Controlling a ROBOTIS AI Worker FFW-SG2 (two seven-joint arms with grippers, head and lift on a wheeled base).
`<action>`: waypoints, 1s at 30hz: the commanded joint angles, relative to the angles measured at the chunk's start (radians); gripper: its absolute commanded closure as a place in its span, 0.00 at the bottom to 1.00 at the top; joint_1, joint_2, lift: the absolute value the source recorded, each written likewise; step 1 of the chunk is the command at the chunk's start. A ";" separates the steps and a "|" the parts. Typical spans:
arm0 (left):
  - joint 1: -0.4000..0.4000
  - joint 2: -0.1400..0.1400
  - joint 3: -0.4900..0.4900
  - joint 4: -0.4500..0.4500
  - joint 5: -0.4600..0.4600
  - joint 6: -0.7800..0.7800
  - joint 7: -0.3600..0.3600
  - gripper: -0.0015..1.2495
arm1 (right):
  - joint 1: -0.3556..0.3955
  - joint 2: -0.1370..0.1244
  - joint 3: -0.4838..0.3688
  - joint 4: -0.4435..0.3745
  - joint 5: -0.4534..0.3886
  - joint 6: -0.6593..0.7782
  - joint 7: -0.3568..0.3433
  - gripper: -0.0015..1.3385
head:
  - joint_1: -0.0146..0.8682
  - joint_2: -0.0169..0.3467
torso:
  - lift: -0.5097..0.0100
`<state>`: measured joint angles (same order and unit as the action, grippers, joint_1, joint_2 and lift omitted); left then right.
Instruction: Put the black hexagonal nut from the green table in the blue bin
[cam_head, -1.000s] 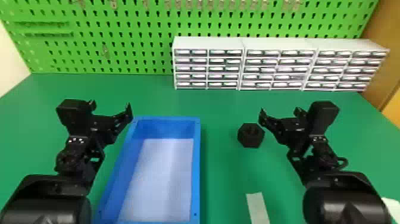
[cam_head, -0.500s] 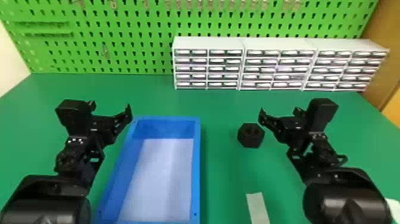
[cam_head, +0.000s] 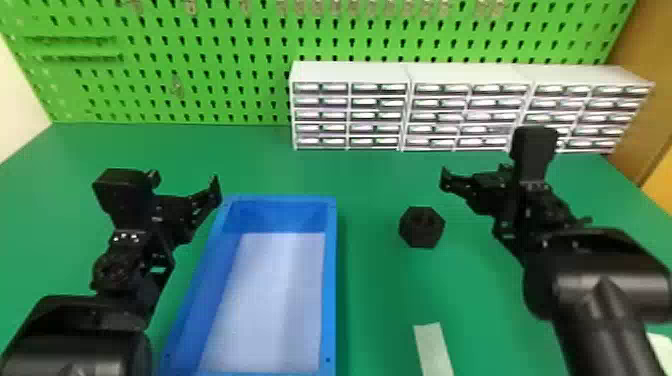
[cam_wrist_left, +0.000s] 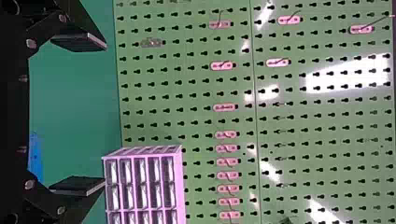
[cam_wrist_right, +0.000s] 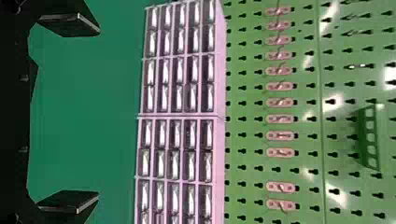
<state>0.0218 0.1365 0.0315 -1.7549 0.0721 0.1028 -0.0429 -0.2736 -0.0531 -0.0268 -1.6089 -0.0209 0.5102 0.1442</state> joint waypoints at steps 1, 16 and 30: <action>-0.002 0.000 -0.002 0.000 0.000 0.000 0.000 0.20 | -0.072 -0.021 0.028 0.024 0.032 0.117 0.000 0.05 | 0.79 0.19 | 0.79; 0.000 0.000 -0.001 0.000 -0.003 0.000 0.000 0.20 | -0.277 -0.048 0.122 0.274 0.039 0.364 0.091 0.05 | 0.79 0.19 | 0.79; 0.000 0.002 -0.001 0.000 -0.005 0.000 0.000 0.20 | -0.400 -0.031 0.166 0.498 0.121 0.378 0.140 0.05 | 0.79 0.19 | 0.79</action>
<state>0.0211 0.1375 0.0302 -1.7549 0.0674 0.1028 -0.0429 -0.6431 -0.0906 0.1308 -1.1710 0.0753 0.8938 0.2844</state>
